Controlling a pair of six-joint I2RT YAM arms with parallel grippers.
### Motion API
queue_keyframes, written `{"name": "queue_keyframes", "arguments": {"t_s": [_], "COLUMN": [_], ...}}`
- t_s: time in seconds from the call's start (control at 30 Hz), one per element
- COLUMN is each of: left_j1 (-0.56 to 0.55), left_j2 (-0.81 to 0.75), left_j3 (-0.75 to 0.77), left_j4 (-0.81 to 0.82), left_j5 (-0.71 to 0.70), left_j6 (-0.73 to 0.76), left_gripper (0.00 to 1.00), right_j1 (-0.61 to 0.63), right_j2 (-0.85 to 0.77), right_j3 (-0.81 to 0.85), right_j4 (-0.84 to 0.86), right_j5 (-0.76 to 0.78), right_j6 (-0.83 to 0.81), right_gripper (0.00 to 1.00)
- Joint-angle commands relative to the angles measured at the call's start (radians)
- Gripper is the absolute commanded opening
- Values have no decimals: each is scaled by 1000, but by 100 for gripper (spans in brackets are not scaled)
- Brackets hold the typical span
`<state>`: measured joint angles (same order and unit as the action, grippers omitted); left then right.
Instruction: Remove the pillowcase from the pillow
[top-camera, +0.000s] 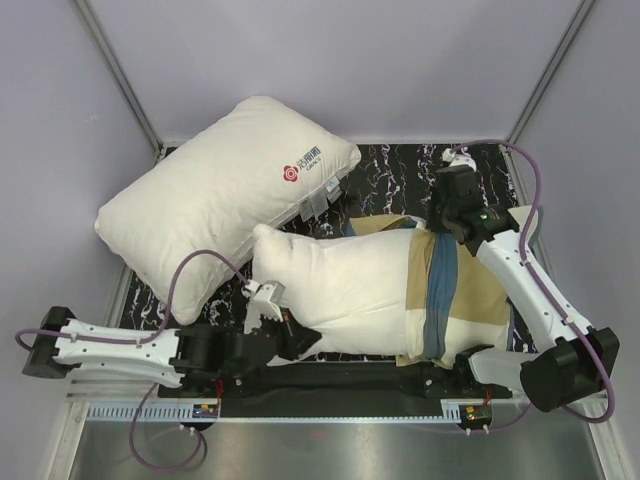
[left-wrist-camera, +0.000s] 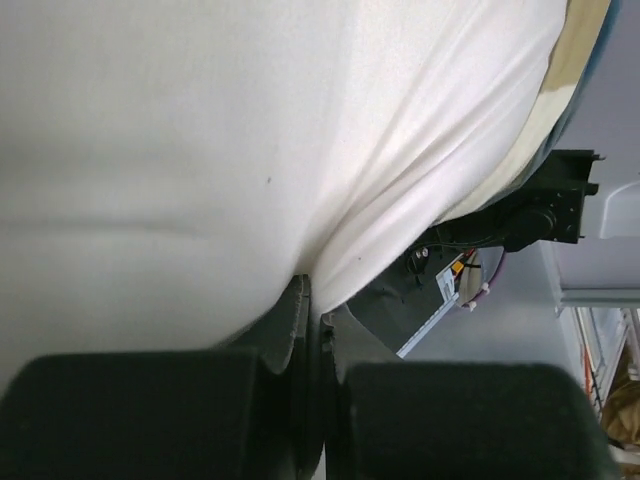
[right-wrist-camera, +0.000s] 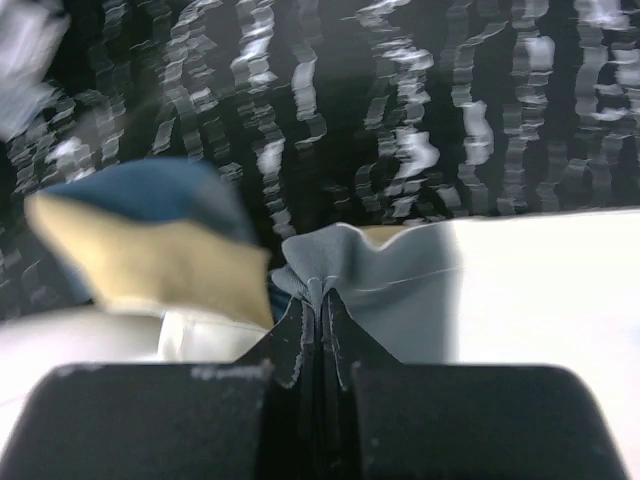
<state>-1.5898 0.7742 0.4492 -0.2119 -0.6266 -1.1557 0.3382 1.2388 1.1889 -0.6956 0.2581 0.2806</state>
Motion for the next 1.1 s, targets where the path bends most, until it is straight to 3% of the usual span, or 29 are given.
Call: {"name": "queue_keyframes", "arguments": {"t_s": [0.0, 0.27, 0.63, 0.67, 0.7, 0.77, 0.8, 0.83, 0.87, 0.97, 1.07], "left_j1": [-33, -33, -33, -33, -33, -32, -32, -32, -32, -18, 28], "left_j2": [-142, -345, -225, -205, -196, -173, -164, -145, -133, -73, 14], "left_j3": [-37, 58, 138, 150, 166, 227, 253, 310, 341, 457, 551], "left_j4": [-499, -871, -808, -798, -782, -741, -730, -700, -681, -536, -347], "left_j5": [-27, -151, -237, -245, -268, -297, -333, -353, -375, -418, -365], "left_j6": [-116, -226, -145, -128, -101, -15, 17, 92, 137, 368, 603], "left_gripper": [0, 0, 3, 9, 31, 55, 79, 93, 99, 99, 99], "right_j1": [-141, -235, -234, -235, -234, -235, -234, -235, -234, -234, -234], "right_j2": [-38, -33, -48, -48, -48, -50, -48, -47, -48, -55, -67], "right_j3": [38, 6, -41, -63, -75, -112, -121, -132, -156, -204, -244], "right_j4": [133, 131, 162, 169, 182, 197, 205, 209, 217, 251, 275], "right_j5": [228, 191, -17, -35, -63, -95, -121, -137, -155, -224, -255], "right_j6": [-64, -47, -14, -2, 9, 32, 41, 51, 69, 101, 120], "right_gripper": [0, 0, 0, 1, 1, 2, 3, 3, 3, 4, 4]}}
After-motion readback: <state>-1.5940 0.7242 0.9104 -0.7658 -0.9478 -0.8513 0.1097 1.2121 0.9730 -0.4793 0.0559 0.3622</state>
